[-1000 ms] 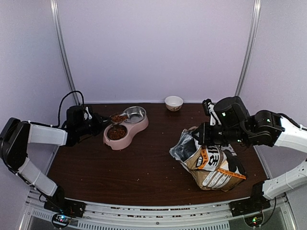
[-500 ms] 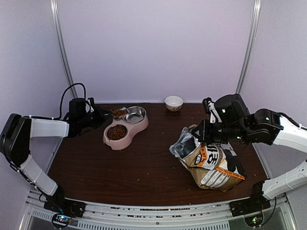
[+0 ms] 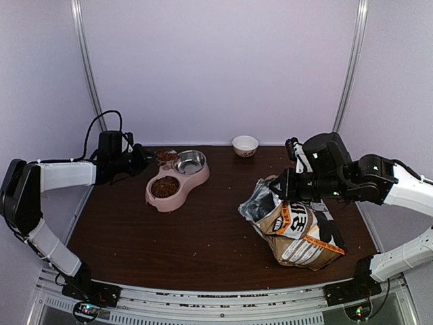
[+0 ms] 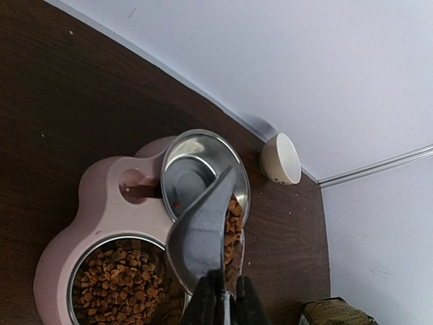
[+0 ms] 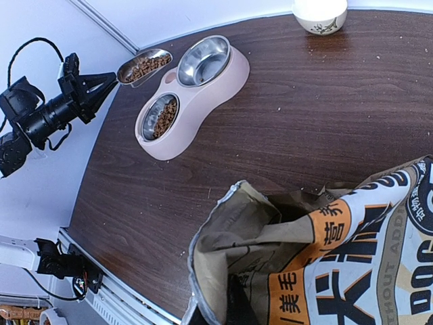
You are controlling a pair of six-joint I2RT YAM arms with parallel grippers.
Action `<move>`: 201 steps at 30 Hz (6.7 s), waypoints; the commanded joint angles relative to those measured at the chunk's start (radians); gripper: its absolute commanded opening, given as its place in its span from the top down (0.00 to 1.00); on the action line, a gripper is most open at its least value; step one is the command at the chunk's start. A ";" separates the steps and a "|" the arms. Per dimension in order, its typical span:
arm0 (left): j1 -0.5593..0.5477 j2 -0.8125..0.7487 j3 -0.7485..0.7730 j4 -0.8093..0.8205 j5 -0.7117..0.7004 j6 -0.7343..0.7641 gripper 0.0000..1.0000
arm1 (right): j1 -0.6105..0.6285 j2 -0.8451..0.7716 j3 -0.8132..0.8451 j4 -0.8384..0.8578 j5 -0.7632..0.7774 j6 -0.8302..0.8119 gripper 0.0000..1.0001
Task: Serve the pet food
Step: Place the pet food in the pet food bowl, then insert the spatula into the pet food bag, then collect the pet food from the pet food bag.
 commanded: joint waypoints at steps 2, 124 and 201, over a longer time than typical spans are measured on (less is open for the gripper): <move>-0.003 0.000 0.077 -0.025 -0.023 0.043 1.00 | -0.014 -0.025 -0.010 0.097 0.009 -0.013 1.00; -0.385 -0.487 0.048 -0.448 0.074 0.328 1.00 | 0.066 0.006 0.055 0.092 -0.098 -0.090 1.00; -0.820 -0.087 -0.140 0.390 0.076 -0.092 1.00 | 0.187 -0.037 0.030 0.133 0.009 0.029 1.00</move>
